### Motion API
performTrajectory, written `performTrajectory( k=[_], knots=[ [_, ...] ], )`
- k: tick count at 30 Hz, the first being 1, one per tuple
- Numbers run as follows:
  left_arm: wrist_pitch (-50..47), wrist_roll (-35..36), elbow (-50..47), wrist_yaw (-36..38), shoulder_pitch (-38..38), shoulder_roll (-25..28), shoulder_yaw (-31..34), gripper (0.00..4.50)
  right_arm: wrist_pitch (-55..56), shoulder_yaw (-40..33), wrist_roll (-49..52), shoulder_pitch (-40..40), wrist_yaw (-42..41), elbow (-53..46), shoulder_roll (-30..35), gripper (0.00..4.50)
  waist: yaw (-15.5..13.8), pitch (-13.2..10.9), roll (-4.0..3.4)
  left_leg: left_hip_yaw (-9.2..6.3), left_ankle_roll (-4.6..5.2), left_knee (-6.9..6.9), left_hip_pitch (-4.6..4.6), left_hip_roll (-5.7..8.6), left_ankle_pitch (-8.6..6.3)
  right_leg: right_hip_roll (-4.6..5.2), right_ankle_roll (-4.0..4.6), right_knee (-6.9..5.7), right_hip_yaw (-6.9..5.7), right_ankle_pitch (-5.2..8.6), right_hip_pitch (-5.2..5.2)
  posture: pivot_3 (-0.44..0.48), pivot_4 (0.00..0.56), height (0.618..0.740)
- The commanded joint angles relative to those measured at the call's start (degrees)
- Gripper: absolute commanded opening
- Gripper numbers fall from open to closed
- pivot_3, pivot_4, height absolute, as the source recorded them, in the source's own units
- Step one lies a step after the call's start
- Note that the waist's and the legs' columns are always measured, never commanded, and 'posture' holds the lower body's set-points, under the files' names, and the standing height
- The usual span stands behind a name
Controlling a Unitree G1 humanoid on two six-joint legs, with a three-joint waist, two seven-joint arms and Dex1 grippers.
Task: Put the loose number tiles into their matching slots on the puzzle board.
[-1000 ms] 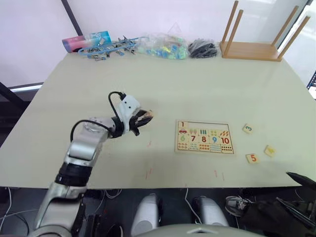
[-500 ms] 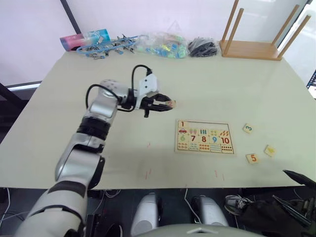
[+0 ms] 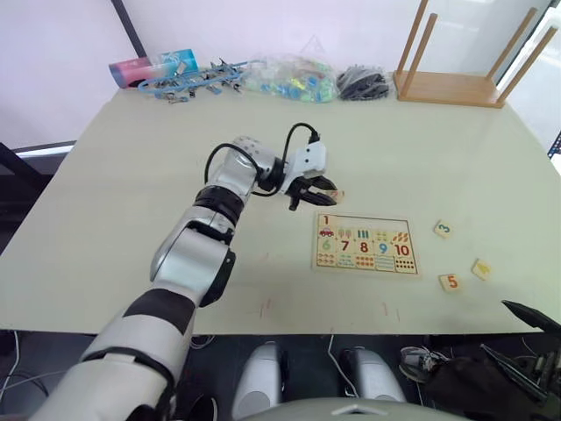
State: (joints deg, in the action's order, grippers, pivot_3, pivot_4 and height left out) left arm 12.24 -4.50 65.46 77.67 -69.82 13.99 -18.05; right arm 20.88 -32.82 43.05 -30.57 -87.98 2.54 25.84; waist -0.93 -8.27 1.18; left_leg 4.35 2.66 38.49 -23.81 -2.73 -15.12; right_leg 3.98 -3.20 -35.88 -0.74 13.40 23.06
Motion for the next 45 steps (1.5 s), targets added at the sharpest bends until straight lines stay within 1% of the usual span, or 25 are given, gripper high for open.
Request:
performTrajectory(
  k=[1, 11, 17, 24, 45],
  knots=[
    [0.8, -1.7, 1.3, -0.8, -1.8, -1.0, -0.1, 1.03, 1.0, -0.7, 0.6, -0.8, 0.5, -1.6, -0.3, 4.50, 0.0, 0.0, 0.00, 0.00, 0.00, 0.00, 0.00, 0.00, 0.00, 0.00, -0.02, 0.00, 0.00, -0.01, 0.00, 0.000, 0.150, 0.738],
    [-0.3, -4.4, 2.4, -1.8, -2.1, -4.8, 0.1, 1.03, 1.6, -0.4, 0.3, -1.0, 1.4, -2.1, -0.9, 4.50, 0.0, 0.0, 0.00, -0.05, 0.00, 0.02, -0.01, 0.02, 0.00, 0.00, -0.02, -0.02, -0.01, -0.02, 0.00, 0.000, 0.150, 0.738],
    [-1.1, -5.7, 2.3, -2.9, -1.5, -6.0, 0.1, 1.03, 1.7, -0.2, 0.0, -1.1, 2.1, -2.6, -1.1, 4.50, 0.0, 0.0, 0.00, -0.07, 0.00, 0.03, -0.01, 0.02, 0.00, 0.00, -0.04, -0.04, -0.01, -0.03, 0.00, 0.000, 0.150, 0.738],
    [-1.1, -7.0, 2.4, -4.0, -0.9, -6.4, -0.1, 1.03, 1.6, 0.0, -0.2, -1.1, 2.8, -3.0, -1.0, 4.50, 0.0, 0.0, 0.00, -0.11, 0.00, 0.05, -0.01, 0.05, 0.00, 0.00, -0.06, -0.06, 0.00, -0.04, 0.00, 0.000, 0.150, 0.738],
    [-2.0, -8.8, 2.4, -4.2, -0.4, -6.2, -0.3, 1.03, 1.3, -0.2, -0.3, -1.5, 3.6, -3.6, -0.6, 4.50, 0.0, 0.0, -0.01, -0.12, 0.00, 0.15, 0.00, 0.05, 0.00, -0.01, -0.13, -0.14, 0.00, -0.08, -0.02, 0.000, 0.150, 0.738]
  ],
)
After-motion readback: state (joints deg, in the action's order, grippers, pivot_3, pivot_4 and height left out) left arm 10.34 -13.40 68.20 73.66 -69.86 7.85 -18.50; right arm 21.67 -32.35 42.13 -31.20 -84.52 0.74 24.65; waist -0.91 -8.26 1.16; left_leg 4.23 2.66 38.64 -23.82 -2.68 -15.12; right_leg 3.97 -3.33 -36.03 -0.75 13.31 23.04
